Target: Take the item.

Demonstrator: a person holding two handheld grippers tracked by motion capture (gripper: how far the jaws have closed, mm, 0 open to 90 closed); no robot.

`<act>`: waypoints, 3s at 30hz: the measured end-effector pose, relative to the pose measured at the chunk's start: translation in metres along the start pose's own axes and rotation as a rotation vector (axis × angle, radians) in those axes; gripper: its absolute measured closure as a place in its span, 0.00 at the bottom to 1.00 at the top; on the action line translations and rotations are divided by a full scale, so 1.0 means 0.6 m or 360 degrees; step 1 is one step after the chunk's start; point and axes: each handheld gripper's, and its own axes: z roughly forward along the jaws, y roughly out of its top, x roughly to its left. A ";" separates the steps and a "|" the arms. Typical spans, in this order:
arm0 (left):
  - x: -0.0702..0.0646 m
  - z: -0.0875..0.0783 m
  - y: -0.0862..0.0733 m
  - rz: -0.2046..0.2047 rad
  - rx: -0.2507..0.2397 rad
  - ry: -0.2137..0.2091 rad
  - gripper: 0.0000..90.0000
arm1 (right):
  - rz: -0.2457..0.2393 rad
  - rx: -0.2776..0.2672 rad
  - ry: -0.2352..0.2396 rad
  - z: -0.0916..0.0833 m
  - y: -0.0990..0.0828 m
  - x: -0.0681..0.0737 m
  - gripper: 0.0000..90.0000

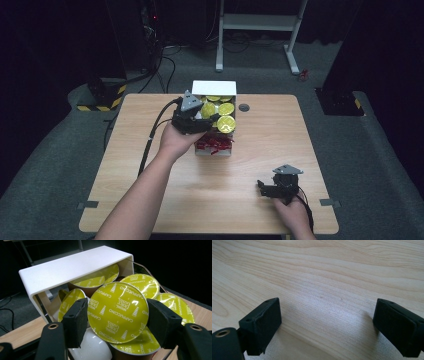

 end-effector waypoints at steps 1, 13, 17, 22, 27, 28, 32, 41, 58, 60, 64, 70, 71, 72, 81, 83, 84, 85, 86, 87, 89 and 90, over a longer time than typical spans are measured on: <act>0.000 0.000 0.000 0.0000 0.0000 0.0000 0.41 | 0.0000 0.0000 0.0000 0.000 0.000 0.000 0.09; -0.003 -0.002 -0.005 0.0000 -0.0010 0.0022 0.43 | -0.0005 -0.0002 0.0000 0.000 0.000 0.000 0.09; -0.005 -0.003 -0.004 -0.0011 -0.0033 0.0024 0.43 | -0.0004 -0.0002 0.0000 0.000 0.000 0.000 0.09; -0.004 -0.004 -0.002 -0.0025 -0.0042 0.0028 0.43 | -0.0004 -0.0001 0.0000 0.000 0.000 0.000 0.09; -0.004 -0.010 0.000 -0.0037 -0.0068 0.0033 0.44 | -0.0004 -0.0001 0.0000 0.000 0.000 0.000 0.09; -0.005 -0.011 0.000 -0.0035 -0.0073 0.0031 0.44 | -0.0004 -0.0001 -0.0001 0.000 0.000 0.000 0.09; -0.004 -0.014 0.002 -0.0044 -0.0085 0.0032 0.44 | -0.0004 -0.0001 -0.0001 0.000 0.000 0.000 0.09; -0.003 -0.022 0.004 -0.0058 -0.0121 0.0021 0.44 | -0.0004 -0.0001 -0.0001 0.000 0.000 0.000 0.09; 0.014 -0.051 0.008 -0.0142 -0.0206 0.0035 0.44 | -0.0001 -0.0002 -0.0001 0.000 0.000 0.000 0.09; 0.017 -0.055 0.007 -0.0151 -0.0211 0.0035 0.44 | -0.0001 -0.0003 -0.0001 0.000 0.000 0.000 0.09; 0.021 -0.059 0.005 -0.0149 -0.0215 0.0044 0.44 | -0.0001 -0.0003 -0.0001 0.000 0.000 0.000 0.09; 0.030 -0.075 0.005 -0.0164 -0.0241 0.0057 0.44 | -0.0001 -0.0003 -0.0001 0.000 0.000 0.000 0.09; 0.030 -0.075 0.005 -0.0164 -0.0241 0.0057 0.44 | -0.0001 -0.0003 -0.0001 0.000 0.000 0.000 0.09; 0.033 -0.080 0.004 -0.0168 -0.0246 0.0066 0.44 | -0.0001 -0.0003 -0.0001 0.000 0.000 0.000 0.09; 0.052 -0.104 -0.007 -0.0179 -0.0249 0.0112 0.44 | 0.0001 -0.0001 0.0001 0.000 0.000 0.000 0.09; 0.058 -0.109 -0.010 -0.0185 -0.0250 0.0124 0.44 | -0.0001 -0.0002 0.0002 0.001 0.000 0.000 0.09; 0.063 -0.115 -0.013 -0.0193 -0.0255 0.0139 0.44 | 0.0000 -0.0002 0.0002 0.000 0.000 0.000 0.09; 0.063 -0.115 -0.013 -0.0193 -0.0255 0.0139 0.44 | 0.0000 -0.0002 0.0002 0.000 0.000 0.000 0.09; 0.067 -0.121 -0.017 -0.0199 -0.0258 0.0147 0.44 | 0.0000 -0.0002 0.0002 0.001 0.000 0.000 0.09; 0.067 -0.121 -0.017 -0.0199 -0.0258 0.0147 0.44 | 0.0000 -0.0002 0.0002 0.001 0.000 0.000 0.09; 0.071 -0.127 -0.022 -0.0205 -0.0255 0.0158 0.44 | 0.0000 -0.0002 0.0002 0.001 0.000 0.000 0.09; 0.073 -0.129 -0.025 -0.0209 -0.0253 0.0165 0.44 | -0.0001 -0.0002 0.0002 0.001 0.000 0.000 0.09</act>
